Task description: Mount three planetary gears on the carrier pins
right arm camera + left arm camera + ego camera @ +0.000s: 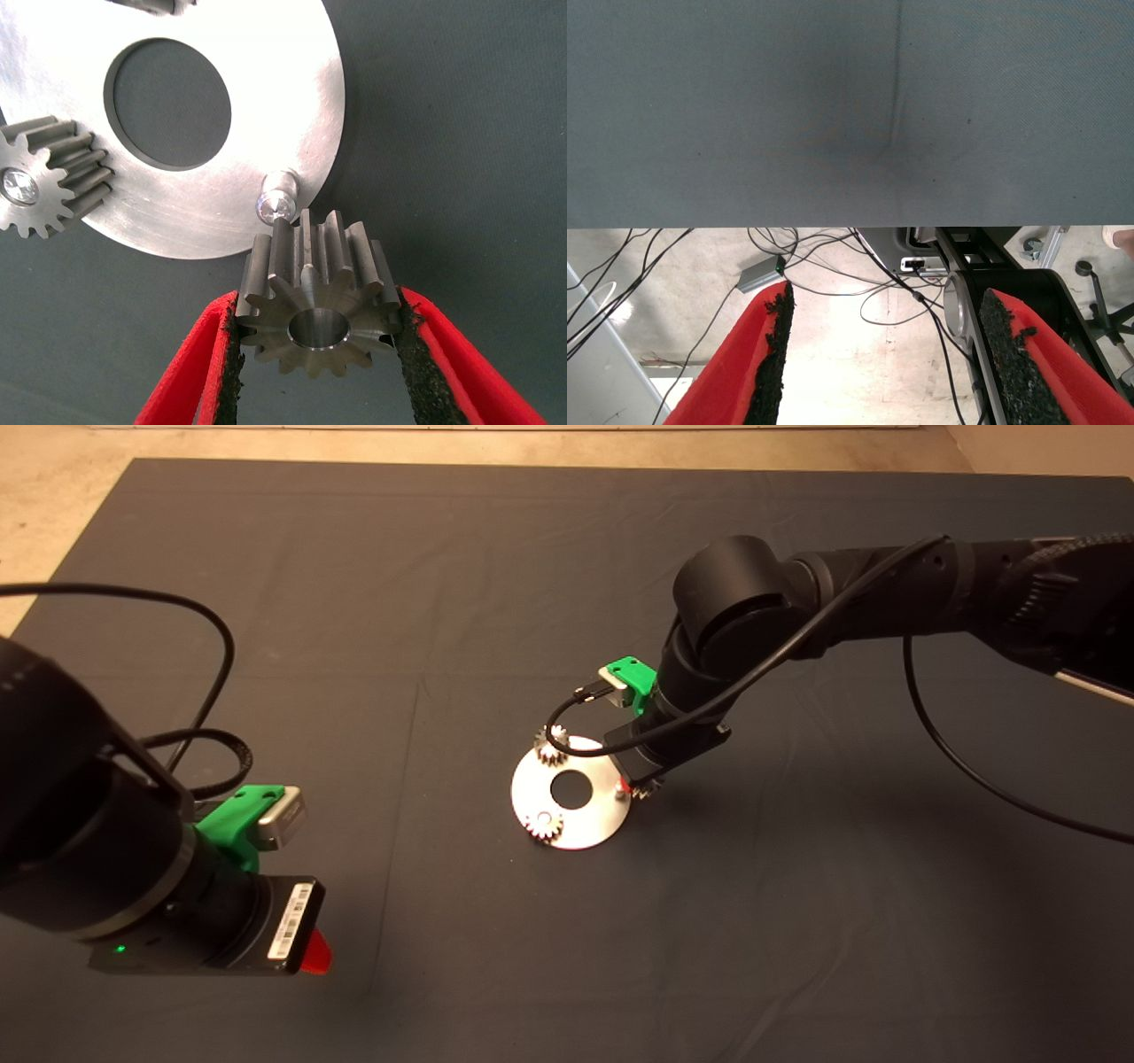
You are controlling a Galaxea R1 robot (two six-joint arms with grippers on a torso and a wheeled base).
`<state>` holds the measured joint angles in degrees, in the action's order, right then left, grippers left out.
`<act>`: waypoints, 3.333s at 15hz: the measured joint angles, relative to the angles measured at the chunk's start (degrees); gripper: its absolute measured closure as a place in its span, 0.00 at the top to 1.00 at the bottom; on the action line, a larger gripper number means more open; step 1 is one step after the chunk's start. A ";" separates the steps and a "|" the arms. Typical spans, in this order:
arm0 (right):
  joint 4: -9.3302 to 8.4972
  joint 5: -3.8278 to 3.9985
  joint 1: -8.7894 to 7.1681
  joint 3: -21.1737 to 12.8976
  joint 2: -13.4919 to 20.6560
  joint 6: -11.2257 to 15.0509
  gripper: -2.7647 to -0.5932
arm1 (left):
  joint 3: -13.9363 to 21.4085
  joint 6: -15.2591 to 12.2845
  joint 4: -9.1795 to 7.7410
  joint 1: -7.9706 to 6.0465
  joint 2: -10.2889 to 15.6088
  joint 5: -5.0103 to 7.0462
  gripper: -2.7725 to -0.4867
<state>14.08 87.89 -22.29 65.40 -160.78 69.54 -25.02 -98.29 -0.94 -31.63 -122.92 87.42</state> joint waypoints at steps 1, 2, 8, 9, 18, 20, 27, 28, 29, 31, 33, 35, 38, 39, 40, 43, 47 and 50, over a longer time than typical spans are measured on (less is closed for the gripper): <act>0.00 0.00 0.25 0.02 0.00 0.02 0.23 | 0.00 0.00 0.00 0.00 -0.20 -0.01 0.42; 0.00 0.01 0.49 0.02 -0.02 0.01 0.23 | 0.00 0.00 0.01 0.00 -0.42 0.04 0.42; -0.02 0.02 0.96 1.56 -0.50 0.00 0.23 | 0.00 0.02 0.09 0.00 -1.39 0.01 0.42; 0.00 0.02 1.07 2.04 -0.85 -0.02 0.23 | 0.00 0.02 0.08 0.00 -1.39 0.01 0.42; -0.02 -0.03 1.19 6.66 -4.51 -0.07 0.23 | 0.16 0.02 0.09 0.00 -1.53 -0.01 0.42; -0.02 -0.05 1.19 7.19 -4.68 -0.07 0.23 | 0.16 0.02 0.09 0.00 -1.53 0.01 0.42; -0.02 -0.05 1.21 8.17 -4.94 -0.22 0.23 | 0.16 0.02 0.09 0.00 -1.54 0.01 0.42; -0.02 -0.02 1.21 8.22 -4.94 -0.24 0.23 | 0.16 0.02 0.09 0.00 -1.53 0.01 0.42; -0.02 -0.05 1.22 8.33 -4.94 -0.24 0.23 | 0.16 0.02 0.09 0.00 -1.53 0.01 0.42; -0.02 -0.20 1.35 8.52 -4.96 -0.27 0.23 | 0.16 0.02 0.09 0.00 -1.53 0.01 0.42; -0.02 -0.22 1.37 8.61 -4.96 -0.27 0.23 | 0.18 0.02 0.09 0.00 -1.53 0.01 0.42; -0.02 -0.22 1.37 8.61 -4.96 -0.27 0.23 | 0.18 0.02 0.09 0.00 -1.53 0.01 0.42; -0.02 -0.29 1.48 8.61 -4.96 -0.27 0.23 | 0.18 0.02 0.09 0.00 -1.53 0.01 0.42; -0.02 -0.31 1.48 8.61 -4.96 -0.27 0.23 | 0.18 0.02 0.10 0.00 -1.53 0.01 0.42; -0.02 -0.33 1.48 8.58 -4.98 -0.27 0.23 | 0.18 0.02 0.09 0.00 -1.53 0.01 0.42; -0.05 -0.31 1.48 8.37 -4.96 -0.29 0.23 | 0.18 0.02 0.09 0.00 -1.53 0.01 0.42; -0.17 -0.11 1.65 7.63 -4.96 -0.30 0.23 | 0.18 0.04 0.09 0.00 -1.53 0.01 0.42; -0.31 0.17 1.82 6.75 -4.94 -0.30 0.23 | 0.18 0.04 0.10 0.00 -1.53 0.01 0.42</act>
<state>13.77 88.06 -20.47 72.16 -165.72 69.23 -24.83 -98.26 -0.84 -31.63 -124.45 87.43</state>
